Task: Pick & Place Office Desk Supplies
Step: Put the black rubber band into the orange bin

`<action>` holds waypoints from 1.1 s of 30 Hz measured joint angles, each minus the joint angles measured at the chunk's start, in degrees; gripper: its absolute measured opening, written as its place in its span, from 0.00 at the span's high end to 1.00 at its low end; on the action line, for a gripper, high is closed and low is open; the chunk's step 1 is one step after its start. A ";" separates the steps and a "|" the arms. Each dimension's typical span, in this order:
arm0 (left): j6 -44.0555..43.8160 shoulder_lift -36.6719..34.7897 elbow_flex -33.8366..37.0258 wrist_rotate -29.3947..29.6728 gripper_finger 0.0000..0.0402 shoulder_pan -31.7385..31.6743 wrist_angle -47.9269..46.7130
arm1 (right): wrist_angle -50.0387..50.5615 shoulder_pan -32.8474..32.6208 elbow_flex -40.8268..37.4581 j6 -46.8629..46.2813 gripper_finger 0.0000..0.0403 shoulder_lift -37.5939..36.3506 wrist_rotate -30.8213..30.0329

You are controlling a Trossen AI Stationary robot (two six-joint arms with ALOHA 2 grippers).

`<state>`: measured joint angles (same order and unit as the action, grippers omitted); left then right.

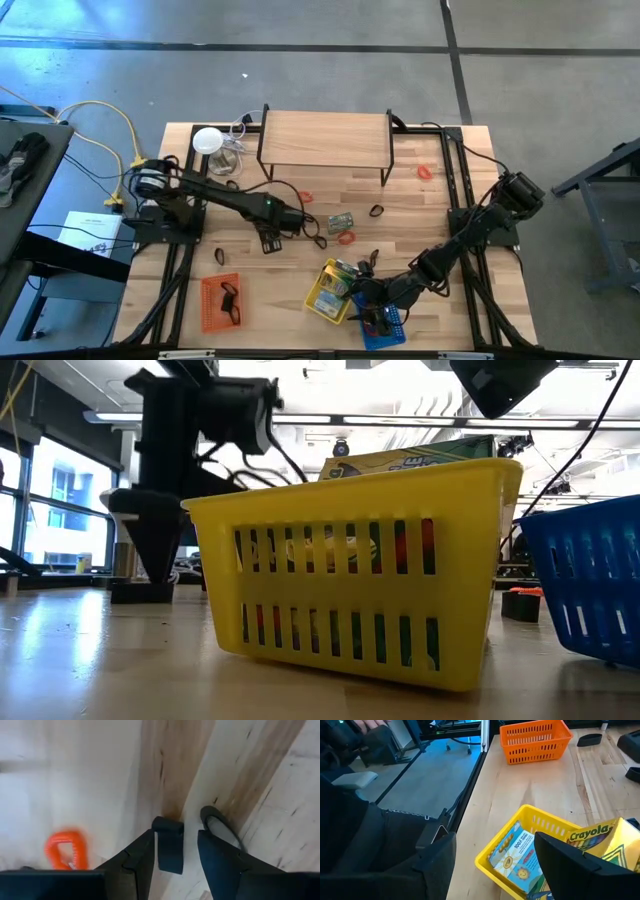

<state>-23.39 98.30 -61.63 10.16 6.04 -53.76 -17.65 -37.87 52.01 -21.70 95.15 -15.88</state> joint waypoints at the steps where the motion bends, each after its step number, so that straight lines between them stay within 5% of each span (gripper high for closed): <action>1: -0.04 0.39 0.02 -0.86 0.65 -0.03 0.03 | 0.00 0.00 0.00 0.44 0.37 0.00 0.00; 23: -4.48 3.54 -0.20 -1.36 0.65 0.50 1.70 | -0.07 0.90 0.00 2.47 0.37 0.00 0.01; 30: -4.49 3.43 -0.03 -0.67 0.95 1.58 1.25 | 0.23 0.90 0.00 2.48 0.37 0.00 0.00; 33: -4.21 3.10 -0.32 0.22 0.99 3.16 0.22 | 0.23 0.90 0.00 2.48 0.37 0.00 0.00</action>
<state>-27.59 101.41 -61.94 10.37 9.20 -53.54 -17.42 -36.97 52.01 -19.22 95.15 -15.88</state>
